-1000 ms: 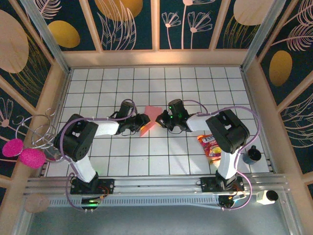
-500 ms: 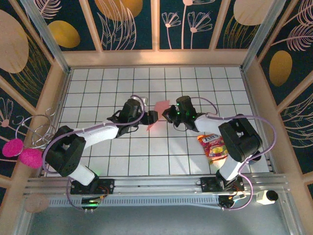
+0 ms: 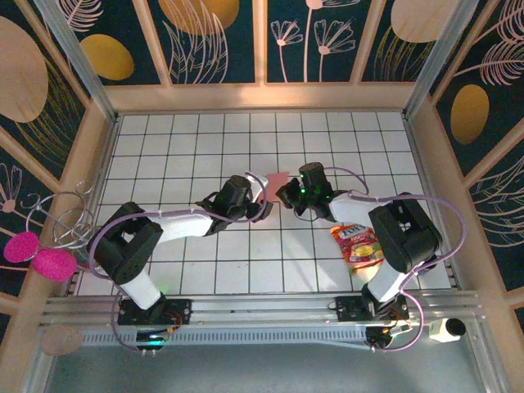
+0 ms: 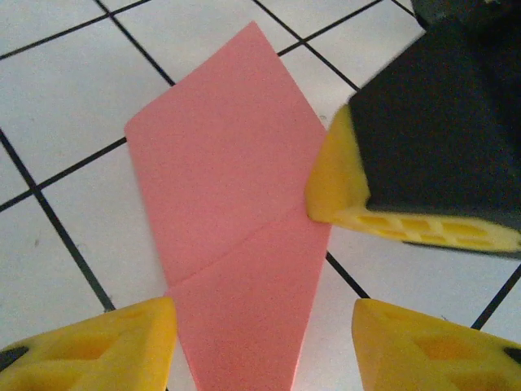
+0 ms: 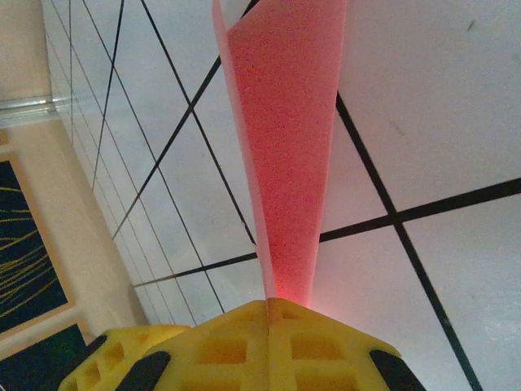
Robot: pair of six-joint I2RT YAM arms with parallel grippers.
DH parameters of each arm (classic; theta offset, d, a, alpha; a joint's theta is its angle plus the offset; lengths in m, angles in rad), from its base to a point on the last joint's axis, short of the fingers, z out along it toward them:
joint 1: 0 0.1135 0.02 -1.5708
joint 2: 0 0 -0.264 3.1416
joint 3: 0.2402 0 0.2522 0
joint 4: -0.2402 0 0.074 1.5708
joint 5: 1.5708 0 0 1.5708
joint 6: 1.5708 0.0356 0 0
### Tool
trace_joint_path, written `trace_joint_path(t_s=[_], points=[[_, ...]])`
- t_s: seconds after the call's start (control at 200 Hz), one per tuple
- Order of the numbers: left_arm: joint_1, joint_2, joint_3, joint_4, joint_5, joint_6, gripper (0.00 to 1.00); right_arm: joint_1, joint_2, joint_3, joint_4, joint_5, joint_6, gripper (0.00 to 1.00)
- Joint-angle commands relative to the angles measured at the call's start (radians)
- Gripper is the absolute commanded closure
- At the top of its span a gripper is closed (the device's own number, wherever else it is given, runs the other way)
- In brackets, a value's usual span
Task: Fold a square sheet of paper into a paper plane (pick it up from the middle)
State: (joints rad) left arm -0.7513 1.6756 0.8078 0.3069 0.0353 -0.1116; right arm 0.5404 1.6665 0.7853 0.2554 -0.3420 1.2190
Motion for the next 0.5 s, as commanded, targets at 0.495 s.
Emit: trace_joint_path(t_s=[0.495], points=[[-0.032,0.088,-0.066,0.17,-0.033,0.183,0.57,-0.034,-0.019,-0.019,0.002,-0.045,0.032,1.0]])
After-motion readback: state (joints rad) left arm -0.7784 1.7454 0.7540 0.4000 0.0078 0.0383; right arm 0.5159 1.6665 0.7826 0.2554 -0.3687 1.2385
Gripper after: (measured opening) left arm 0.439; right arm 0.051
